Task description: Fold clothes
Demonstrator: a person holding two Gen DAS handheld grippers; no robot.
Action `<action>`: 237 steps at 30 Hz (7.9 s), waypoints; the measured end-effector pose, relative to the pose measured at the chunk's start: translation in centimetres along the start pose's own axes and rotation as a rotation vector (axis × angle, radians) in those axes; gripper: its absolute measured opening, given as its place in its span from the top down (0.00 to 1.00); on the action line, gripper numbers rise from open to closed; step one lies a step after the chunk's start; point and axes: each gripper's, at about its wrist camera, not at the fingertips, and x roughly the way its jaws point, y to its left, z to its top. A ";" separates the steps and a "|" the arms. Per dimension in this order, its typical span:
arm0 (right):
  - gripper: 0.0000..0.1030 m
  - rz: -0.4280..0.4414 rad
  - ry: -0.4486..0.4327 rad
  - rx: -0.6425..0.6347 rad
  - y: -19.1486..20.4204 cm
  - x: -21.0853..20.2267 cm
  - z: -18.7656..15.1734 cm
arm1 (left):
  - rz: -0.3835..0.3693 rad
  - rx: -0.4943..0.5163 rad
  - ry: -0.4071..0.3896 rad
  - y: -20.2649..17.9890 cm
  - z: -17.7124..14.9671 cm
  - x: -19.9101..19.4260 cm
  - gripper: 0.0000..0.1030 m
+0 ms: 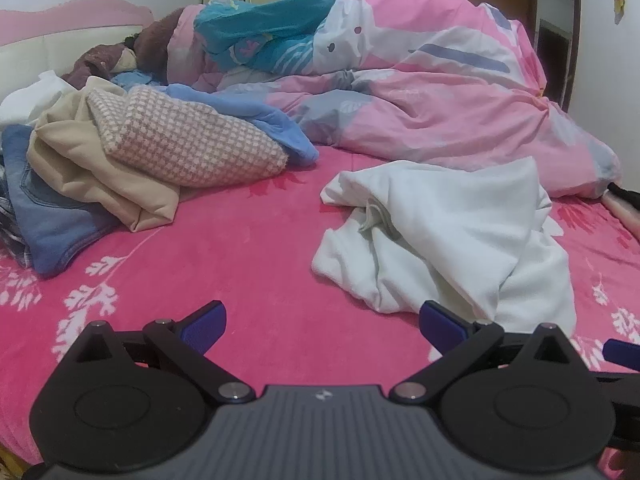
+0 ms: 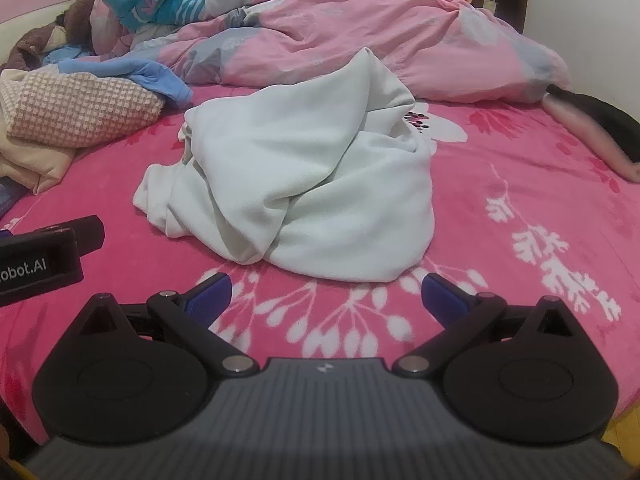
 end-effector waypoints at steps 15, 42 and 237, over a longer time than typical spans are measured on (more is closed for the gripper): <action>0.01 0.042 -0.005 0.004 -0.5 1.1 0.5 | -0.016 0.045 -0.011 -1.3 0.9 1.3 0.00; 0.02 0.162 -0.277 -0.039 -7.4 10.1 13.0 | -0.245 0.145 0.034 -11.4 4.4 9.6 0.00; 0.14 0.298 -0.059 -0.109 -1.1 -0.6 -6.2 | -0.066 0.053 0.255 0.4 11.5 23.7 0.37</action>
